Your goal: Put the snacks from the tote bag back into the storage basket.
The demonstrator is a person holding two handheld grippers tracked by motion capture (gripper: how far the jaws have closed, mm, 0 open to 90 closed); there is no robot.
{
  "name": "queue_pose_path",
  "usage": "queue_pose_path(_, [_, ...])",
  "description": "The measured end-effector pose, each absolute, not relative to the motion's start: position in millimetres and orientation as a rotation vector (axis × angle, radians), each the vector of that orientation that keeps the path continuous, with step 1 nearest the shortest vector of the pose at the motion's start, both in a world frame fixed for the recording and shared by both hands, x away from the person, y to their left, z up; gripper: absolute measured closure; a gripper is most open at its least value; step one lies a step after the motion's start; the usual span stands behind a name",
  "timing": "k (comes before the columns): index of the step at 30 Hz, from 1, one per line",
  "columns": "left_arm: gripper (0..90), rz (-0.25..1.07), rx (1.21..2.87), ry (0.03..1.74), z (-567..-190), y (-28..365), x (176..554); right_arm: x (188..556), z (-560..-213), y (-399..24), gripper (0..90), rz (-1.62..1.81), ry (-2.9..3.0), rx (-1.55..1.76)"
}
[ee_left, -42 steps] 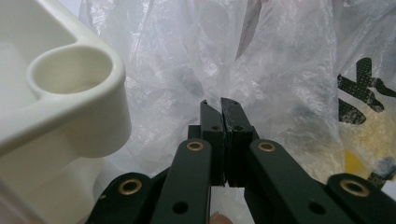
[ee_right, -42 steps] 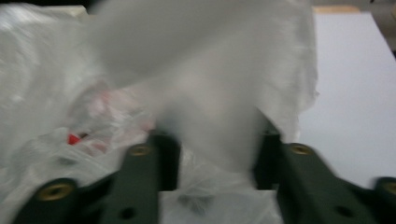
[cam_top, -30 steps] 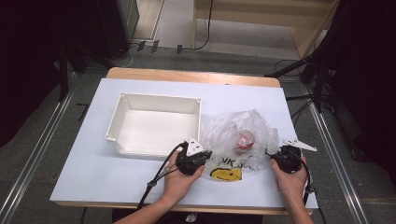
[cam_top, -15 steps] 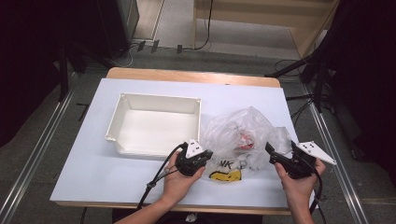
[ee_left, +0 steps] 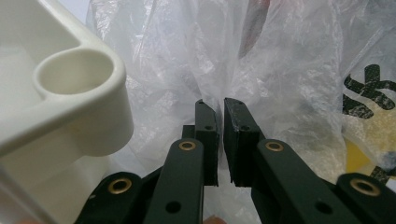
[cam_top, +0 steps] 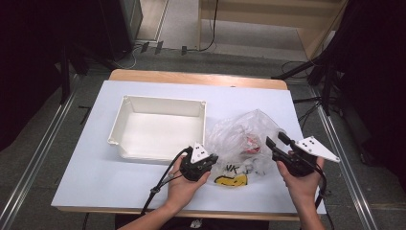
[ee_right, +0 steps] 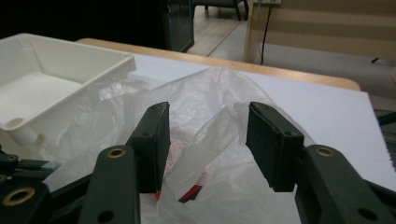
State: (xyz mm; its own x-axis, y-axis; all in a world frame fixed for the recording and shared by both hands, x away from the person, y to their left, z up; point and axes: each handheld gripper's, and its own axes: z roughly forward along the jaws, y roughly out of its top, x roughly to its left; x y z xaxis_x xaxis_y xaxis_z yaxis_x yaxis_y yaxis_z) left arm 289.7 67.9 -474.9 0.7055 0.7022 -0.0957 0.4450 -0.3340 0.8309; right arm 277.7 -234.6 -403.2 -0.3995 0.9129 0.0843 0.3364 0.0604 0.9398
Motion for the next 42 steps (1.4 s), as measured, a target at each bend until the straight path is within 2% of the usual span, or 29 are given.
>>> queue_pose_path(8, [84.8, 0.355, 1.98, 0.878, -474.7, 68.1, 288.9, 302.8, -435.0, -231.9, 49.4, 1.29, 1.869, 1.387])
queue_pose_path(18, [84.3, 0.361, 1.985, 0.879, -474.9, 67.1, 288.8, 304.4, -452.0, -247.7, 81.0, 1.305, 1.881, 1.467])
queue_pose_path(25, [84.1, 0.361, 1.983, 0.88, -474.9, 67.1, 288.7, 310.4, -471.6, -243.7, 85.9, 1.189, 1.955, 1.555])
queue_pose_path(36, [83.9, 0.36, 1.982, 0.882, -474.8, 67.7, 288.9, 306.8, -485.9, -249.1, 86.6, 1.06, 2.012, 1.648])
queue_pose_path(42, [79.0, 0.356, 1.977, 0.874, -474.6, 68.6, 288.4, 297.1, -475.9, -251.3, 61.2, 1.2, 1.957, 1.593])
